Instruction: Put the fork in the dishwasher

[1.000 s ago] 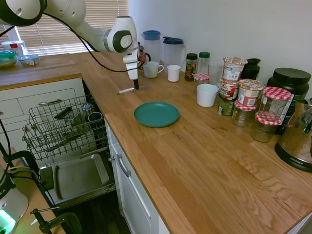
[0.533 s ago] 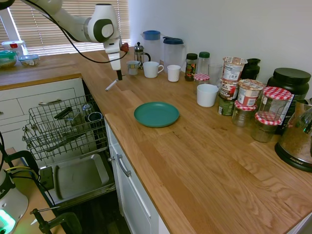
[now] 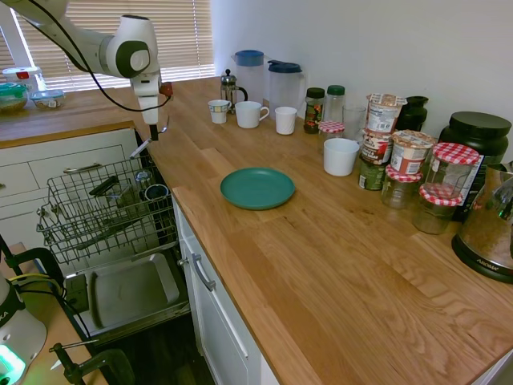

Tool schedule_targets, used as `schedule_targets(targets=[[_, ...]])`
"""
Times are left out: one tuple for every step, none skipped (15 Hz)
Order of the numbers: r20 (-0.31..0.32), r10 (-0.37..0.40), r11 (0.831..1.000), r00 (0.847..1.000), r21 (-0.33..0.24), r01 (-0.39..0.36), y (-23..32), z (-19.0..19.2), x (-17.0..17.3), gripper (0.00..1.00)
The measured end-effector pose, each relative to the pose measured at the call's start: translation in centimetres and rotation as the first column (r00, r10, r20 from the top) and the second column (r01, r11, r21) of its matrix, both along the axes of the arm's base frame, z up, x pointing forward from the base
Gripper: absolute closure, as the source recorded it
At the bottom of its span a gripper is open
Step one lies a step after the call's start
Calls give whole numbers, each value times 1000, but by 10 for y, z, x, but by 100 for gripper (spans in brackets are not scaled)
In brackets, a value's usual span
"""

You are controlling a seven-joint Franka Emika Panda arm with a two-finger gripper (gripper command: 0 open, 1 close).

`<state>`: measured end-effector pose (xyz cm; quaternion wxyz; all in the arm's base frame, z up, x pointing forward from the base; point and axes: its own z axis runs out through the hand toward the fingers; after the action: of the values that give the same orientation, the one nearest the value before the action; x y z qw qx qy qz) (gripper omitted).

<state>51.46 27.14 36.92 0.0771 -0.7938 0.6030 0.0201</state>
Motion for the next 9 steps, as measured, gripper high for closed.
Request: schedule_targets(targets=[[-14,27,1000,1000,6,-27,9,-6,-9,100],[-16,28,1000,999,5,-28,9,-6,-9,100],[-21,33,999,999,4,-33,10,-9,-10,100],[-31,42,999,999,5,-42,12,-13,-11,100],[-48,54,999,997,9,-53,18,-20,-14,100],[-68,67,998,995,14,-67,27,-29,-20,100],[-88,82,997,993,16,-81,36,-39,-27,100],[-111,96,995,989,18,-95,46,-50,-36,100],[-136,111,994,984,17,-110,54,-61,-47,100]])
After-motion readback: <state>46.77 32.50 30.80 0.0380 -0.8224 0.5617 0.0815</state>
